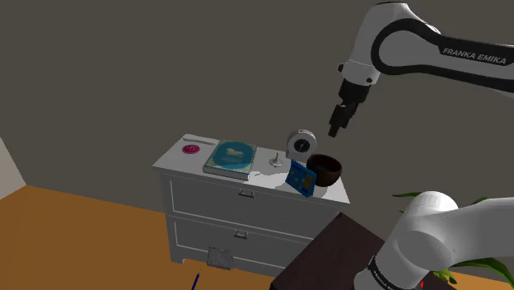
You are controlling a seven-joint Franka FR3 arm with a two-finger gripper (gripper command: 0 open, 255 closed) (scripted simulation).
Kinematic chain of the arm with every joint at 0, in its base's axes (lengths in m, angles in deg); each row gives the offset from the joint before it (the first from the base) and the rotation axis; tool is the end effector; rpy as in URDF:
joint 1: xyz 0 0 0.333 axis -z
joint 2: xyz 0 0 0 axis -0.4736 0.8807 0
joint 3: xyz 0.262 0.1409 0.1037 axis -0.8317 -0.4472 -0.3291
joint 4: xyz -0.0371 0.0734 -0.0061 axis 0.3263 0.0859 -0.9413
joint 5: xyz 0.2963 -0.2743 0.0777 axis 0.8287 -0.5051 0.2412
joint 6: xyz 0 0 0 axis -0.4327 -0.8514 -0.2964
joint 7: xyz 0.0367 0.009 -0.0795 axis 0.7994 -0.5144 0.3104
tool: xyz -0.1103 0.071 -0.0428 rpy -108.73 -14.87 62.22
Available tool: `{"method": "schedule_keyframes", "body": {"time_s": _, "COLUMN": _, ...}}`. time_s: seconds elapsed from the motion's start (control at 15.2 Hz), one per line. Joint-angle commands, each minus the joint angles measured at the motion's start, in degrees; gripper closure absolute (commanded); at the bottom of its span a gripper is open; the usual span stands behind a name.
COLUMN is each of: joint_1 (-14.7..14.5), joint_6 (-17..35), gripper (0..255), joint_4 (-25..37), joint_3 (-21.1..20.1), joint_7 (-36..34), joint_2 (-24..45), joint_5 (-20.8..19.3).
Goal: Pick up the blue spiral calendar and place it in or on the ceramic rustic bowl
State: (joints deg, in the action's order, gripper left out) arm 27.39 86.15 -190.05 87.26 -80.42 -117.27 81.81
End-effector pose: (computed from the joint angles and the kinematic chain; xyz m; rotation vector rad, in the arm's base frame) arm 0.3228 -0.0183 0.5857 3.0749 0.1762 0.1026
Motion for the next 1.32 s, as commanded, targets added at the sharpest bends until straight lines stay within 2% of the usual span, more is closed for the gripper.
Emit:
{"method": "schedule_keyframes", "body": {"time_s": 0.0, "joint_1": 0.0, "joint_6": 0.0, "gripper": 0, "joint_4": 0.0, "joint_3": 0.0, "joint_7": 0.0, "joint_2": 0.0, "joint_5": 0.0}}
{"method": "schedule_keyframes", "body": {"time_s": 0.66, "joint_1": 2.53, "joint_6": 19.95, "gripper": 0, "joint_4": -10.23, "joint_3": 3.49, "joint_7": -0.8, "joint_2": 9.65, "joint_5": -2.86}}
{"method": "schedule_keyframes", "body": {"time_s": 1.25, "joint_1": 4.7, "joint_6": 38.28, "gripper": 0, "joint_4": -12.74, "joint_3": 6.87, "joint_7": -1.59, "joint_2": 25.34, "joint_5": -4.81}}
